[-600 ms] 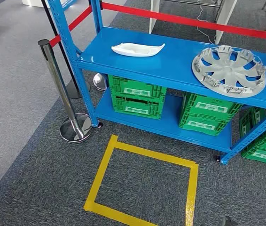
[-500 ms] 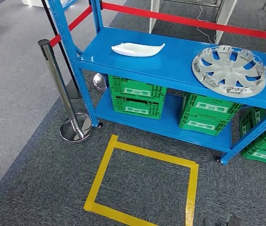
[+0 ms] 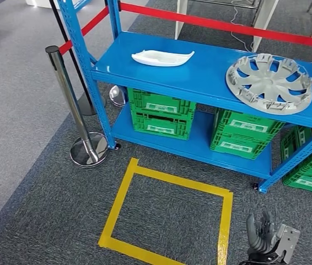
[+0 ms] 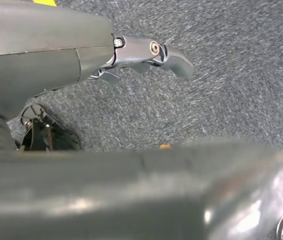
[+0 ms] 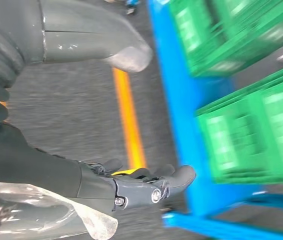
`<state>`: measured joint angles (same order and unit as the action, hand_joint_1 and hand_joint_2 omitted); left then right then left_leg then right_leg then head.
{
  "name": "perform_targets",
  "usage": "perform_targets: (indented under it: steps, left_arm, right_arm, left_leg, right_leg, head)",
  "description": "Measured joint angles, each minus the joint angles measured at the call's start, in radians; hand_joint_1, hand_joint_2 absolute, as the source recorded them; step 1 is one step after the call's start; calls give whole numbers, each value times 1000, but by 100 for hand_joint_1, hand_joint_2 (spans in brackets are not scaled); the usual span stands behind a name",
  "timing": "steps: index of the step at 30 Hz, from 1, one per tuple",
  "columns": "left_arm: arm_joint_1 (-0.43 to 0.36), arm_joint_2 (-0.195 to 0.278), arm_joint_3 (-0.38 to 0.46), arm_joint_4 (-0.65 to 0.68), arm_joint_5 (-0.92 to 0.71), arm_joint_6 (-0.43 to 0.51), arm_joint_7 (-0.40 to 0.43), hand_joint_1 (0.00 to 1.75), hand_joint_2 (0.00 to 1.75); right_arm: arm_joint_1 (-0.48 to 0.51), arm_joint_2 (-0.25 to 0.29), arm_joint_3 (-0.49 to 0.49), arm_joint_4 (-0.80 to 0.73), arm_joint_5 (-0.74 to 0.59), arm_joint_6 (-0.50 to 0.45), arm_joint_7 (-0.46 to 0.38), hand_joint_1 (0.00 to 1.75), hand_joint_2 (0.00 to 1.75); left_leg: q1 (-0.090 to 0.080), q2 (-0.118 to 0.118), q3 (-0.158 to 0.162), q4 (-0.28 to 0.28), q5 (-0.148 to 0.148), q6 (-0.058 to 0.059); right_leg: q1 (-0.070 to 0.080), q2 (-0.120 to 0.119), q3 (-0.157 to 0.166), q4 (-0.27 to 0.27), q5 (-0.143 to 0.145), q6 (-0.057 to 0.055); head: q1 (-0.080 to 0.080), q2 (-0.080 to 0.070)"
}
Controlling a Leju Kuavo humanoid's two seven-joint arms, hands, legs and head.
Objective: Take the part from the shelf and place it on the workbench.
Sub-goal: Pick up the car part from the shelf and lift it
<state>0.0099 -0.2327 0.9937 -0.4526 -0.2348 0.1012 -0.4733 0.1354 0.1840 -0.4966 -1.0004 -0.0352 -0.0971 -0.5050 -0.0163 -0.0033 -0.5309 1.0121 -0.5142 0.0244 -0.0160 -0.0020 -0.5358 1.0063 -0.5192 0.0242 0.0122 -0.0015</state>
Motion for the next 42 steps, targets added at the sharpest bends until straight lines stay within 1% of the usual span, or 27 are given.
perform_targets:
  steps: [3,5,7,9,10,11,12,13,14,15,16,20,22,24,25,26,27,29,30,31,34,36,37,39,40,41,42]
  left_arm:
    - [-4,0,16,3,-23,-5,-13,0,0]
    - [-7,-3,25,5,-38,-9,-21,0,0]
    - [-10,-6,34,8,-54,-12,-28,0,0]
    - [-12,-8,46,14,-70,-14,-33,0,0]
    - [-13,-9,51,17,-78,-14,-35,0,0]
    - [-14,-9,55,20,-87,-14,-38,0,0]
    - [-15,-9,60,23,-95,-15,-40,0,0]
    - [-16,-9,65,26,-103,-16,-43,0,0]
    - [-18,-9,70,29,-110,-16,-46,0,0]
    - [-19,-9,74,32,-118,-17,-48,0,0]
    - [-22,-9,78,34,-124,-17,-50,0,0]
    - [-32,-7,98,45,-154,-17,-58,0,0]
    - [-35,-6,103,51,-172,-17,-62,0,0]
    - [-38,-6,107,58,-189,-17,-66,0,0]
    - [-39,-5,110,61,-198,-17,-68,0,0]
    - [-39,-5,114,65,-207,-17,-70,0,0]
    - [-39,-4,117,68,-216,-17,-72,0,0]
    - [-41,-2,121,74,-235,-15,-78,0,0]
    - [-43,-1,122,77,-245,-14,-81,0,0]
    - [-46,0,123,80,-256,-13,-84,0,0]
    - [-49,1,125,88,-288,-4,-90,0,0]
    - [-50,2,126,92,-309,2,-95,0,0]
    - [-51,3,126,93,-320,6,-98,0,0]
    - [-52,4,127,96,-338,11,-102,0,0]
    - [-52,4,128,98,-344,13,-103,0,0]
    - [-52,4,128,100,-348,14,-103,0,0]
    - [-52,4,128,102,-350,15,-104,0,0]
  right_arm:
    - [19,4,38,-108,2,4,-21,0,0]
    - [30,5,62,-180,3,5,-34,0,0]
    - [41,6,87,-250,4,6,-46,0,0]
    - [55,6,115,-318,5,7,-58,0,0]
    - [62,6,130,-352,5,8,-63,0,0]
    - [69,6,144,-387,6,8,-69,0,0]
    - [73,6,158,-422,7,8,-75,0,0]
    - [77,6,172,-457,9,8,-81,0,0]
    - [79,6,187,-492,11,8,-86,0,0]
    - [80,6,202,-527,13,8,-91,0,0]
    - [83,6,217,-558,14,8,-96,0,0]
    - [104,2,282,-690,25,-3,-116,0,0]
    - [106,-5,327,-752,41,-18,-127,0,0]
    - [108,-16,374,-801,57,-41,-135,0,0]
    - [110,-23,396,-825,65,-54,-139,0,0]
    - [111,-31,419,-850,73,-68,-143,0,0]
    - [111,-39,442,-874,81,-82,-147,0,0]
    - [112,-55,491,-921,97,-110,-155,0,0]
    - [113,-63,515,-944,106,-126,-159,0,0]
    - [114,-72,539,-966,116,-143,-163,0,0]
    - [121,-97,604,-1023,148,-199,-174,0,0]
    - [125,-115,642,-1055,171,-239,-181,0,0]
    - [128,-125,659,-1068,183,-259,-184,0,0]
    - [131,-140,685,-1087,203,-293,-190,0,0]
    - [133,-146,695,-1093,209,-304,-192,0,0]
    - [135,-152,703,-1097,212,-311,-193,0,0]
    - [136,-156,709,-1102,214,-315,-193,0,0]
  left_leg:
    - [-1,0,-2,0,1,8]
    - [4,1,2,-16,11,17]
    - [9,3,6,-28,19,23]
    - [9,3,5,-28,19,24]
    - [9,3,6,-27,18,24]
    - [10,3,7,-27,17,23]
    - [11,2,10,-25,14,20]
    - [13,1,13,-23,10,17]
    - [12,1,13,-19,6,11]
    - [11,1,12,-13,1,5]
    - [10,1,9,-9,-2,-1]
    - [11,0,-2,12,-16,-17]
    - [14,0,-36,92,-62,-28]
    - [18,1,-101,225,-116,-36]
    - [19,1,-126,271,-126,-37]
    - [20,1,-137,283,-115,-37]
    - [21,1,-130,257,-86,-36]
    - [21,0,-80,136,-10,-29]
    - [19,0,-56,78,12,-26]
    - [18,0,-42,40,21,-23]
    - [17,0,-36,12,18,-15]
    - [20,1,-34,4,22,-3]
    - [21,2,-33,1,24,3]
    - [18,3,-33,1,23,8]
    - [16,3,-33,1,22,10]
    - [15,3,-32,1,22,11]
    - [13,3,-30,2,21,11]
  right_leg:
    - [-1,0,1,-3,3,9]
    - [-1,0,-9,10,-10,15]
    - [-1,1,-52,95,-59,18]
    - [-2,1,-117,228,-112,20]
    - [-3,1,-139,267,-117,22]
    - [-3,1,-144,270,-101,23]
    - [-4,0,-129,232,-67,24]
    - [-5,0,-101,166,-26,24]
    - [-5,0,-72,102,2,25]
    - [-5,0,-47,50,16,22]
    - [-4,1,-34,23,19,18]
    - [-4,3,-28,15,12,-3]
    - [-6,2,-23,13,10,-13]
    - [-6,0,-21,13,7,-19]
    - [-5,0,-20,13,6,-20]
    - [-5,0,-18,13,5,-21]
    - [-5,1,-16,13,4,-20]
    - [-4,3,-10,13,0,-18]
    - [-2,3,-9,14,-2,-15]
    - [0,3,-11,14,-3,-11]
    - [1,1,-16,12,-2,5]
    - [0,1,-31,40,-27,13]
    - [0,1,-52,86,-54,15]
    - [0,2,-115,219,-115,17]
    - [0,2,-141,274,-132,18]
    - [1,2,-153,295,-129,17]
    - [1,2,-145,276,-106,15]
  head:
    - [0,0]
    - [2,0]
    - [5,0]
    - [6,0]
    - [5,0]
    - [5,0]
    - [6,0]
    - [6,0]
    - [6,0]
    - [7,0]
    - [7,0]
    - [3,0]
    - [-1,0]
    - [-4,0]
    - [-4,0]
    - [-4,0]
    - [-4,0]
    - [-4,0]
    - [-4,0]
    - [-3,0]
    - [-2,0]
    - [-1,0]
    - [1,0]
    - [5,0]
    - [5,0]
    - [6,0]
    - [5,0]
